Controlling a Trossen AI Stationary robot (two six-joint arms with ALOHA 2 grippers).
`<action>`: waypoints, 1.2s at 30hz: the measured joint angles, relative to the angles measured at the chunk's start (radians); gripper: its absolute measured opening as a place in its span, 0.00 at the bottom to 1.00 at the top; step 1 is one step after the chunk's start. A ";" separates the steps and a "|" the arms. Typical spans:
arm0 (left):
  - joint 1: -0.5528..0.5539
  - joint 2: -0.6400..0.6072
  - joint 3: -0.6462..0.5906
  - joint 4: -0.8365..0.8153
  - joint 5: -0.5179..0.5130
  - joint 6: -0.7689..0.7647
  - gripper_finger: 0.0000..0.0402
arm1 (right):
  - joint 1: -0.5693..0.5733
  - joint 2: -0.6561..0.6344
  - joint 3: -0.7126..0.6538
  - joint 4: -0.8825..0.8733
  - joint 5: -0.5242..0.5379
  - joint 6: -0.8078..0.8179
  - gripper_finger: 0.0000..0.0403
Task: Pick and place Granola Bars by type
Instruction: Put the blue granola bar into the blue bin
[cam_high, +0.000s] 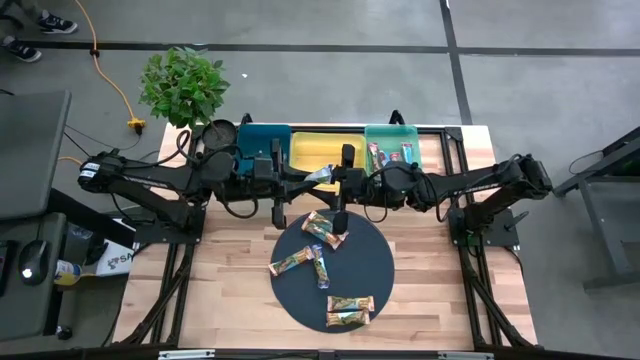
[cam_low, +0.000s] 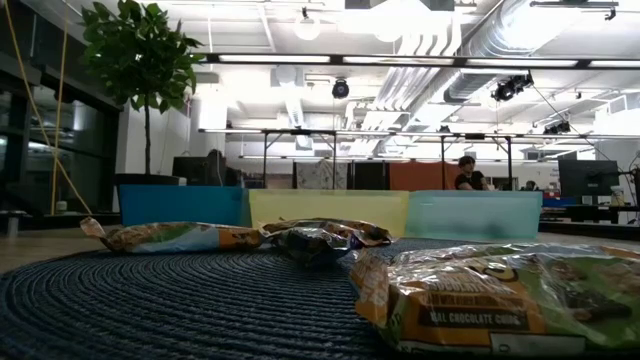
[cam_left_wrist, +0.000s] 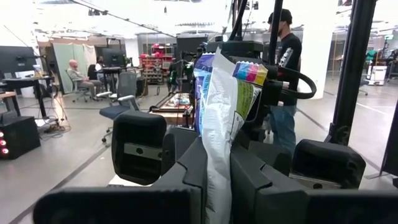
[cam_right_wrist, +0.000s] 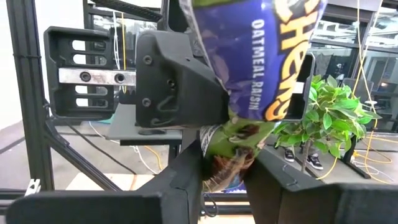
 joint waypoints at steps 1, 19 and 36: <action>0.000 0.000 0.000 0.004 0.000 0.000 0.08 | 0.000 0.000 0.000 0.000 -0.002 0.000 0.22; 0.000 0.002 -0.002 0.037 -0.002 0.002 0.08 | 0.000 -0.002 0.001 -0.043 -0.011 0.028 0.35; 0.000 -0.053 0.000 -0.053 -0.154 0.051 0.07 | -0.035 0.002 -0.001 -0.478 0.093 0.205 0.60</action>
